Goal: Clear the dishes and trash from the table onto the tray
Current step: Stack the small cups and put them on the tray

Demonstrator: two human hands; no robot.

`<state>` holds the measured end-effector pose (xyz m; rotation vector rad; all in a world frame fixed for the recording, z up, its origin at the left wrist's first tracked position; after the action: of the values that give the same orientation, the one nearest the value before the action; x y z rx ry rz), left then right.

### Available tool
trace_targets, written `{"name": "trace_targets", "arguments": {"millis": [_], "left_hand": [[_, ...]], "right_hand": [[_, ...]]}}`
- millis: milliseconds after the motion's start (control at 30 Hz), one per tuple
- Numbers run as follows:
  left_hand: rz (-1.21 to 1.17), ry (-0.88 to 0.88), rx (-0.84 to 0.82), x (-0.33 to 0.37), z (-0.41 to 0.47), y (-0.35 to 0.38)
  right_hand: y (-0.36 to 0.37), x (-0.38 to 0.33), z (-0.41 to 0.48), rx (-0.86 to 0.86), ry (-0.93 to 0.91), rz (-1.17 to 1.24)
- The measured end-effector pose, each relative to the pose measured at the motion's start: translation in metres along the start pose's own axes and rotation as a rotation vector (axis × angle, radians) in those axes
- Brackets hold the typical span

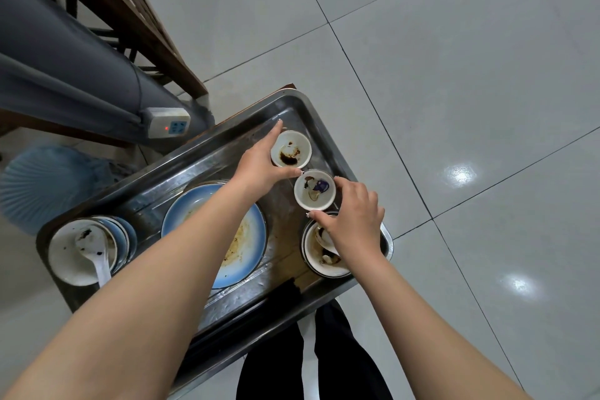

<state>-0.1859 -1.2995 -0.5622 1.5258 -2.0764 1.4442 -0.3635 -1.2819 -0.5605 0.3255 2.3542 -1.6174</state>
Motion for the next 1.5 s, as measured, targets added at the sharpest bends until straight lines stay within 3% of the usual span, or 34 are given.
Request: {"name": "trace_targets", "arguments": {"millis": [933,1367,1500], "left_hand": [[-0.014,-0.037,0.090,-0.005,-0.024,-0.031],[-0.343,-0.159,0.259,0.024,-0.114,-0.130],[-0.482,-0.129,0.370,0.047,-0.157,-0.175]], "right_hand": [[-0.021,-0.024,-0.014,0.059,0.090,0.125],[-0.097,-0.112,-0.044,-0.129,0.248,0.794],[-0.137,-0.154,-0.070,-0.195,0.178,0.842]]}}
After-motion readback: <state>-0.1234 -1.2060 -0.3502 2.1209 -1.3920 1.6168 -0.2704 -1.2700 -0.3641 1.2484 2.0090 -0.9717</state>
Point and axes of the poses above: each hand's wrist, its own z-axis towards the middle knuckle, its own y-axis out of the palm, x = y × z, the point moved 4 cm from there along z, towards the middle knuckle, and after that the axes turned 11 degrees about x, right-handed, at the moved point
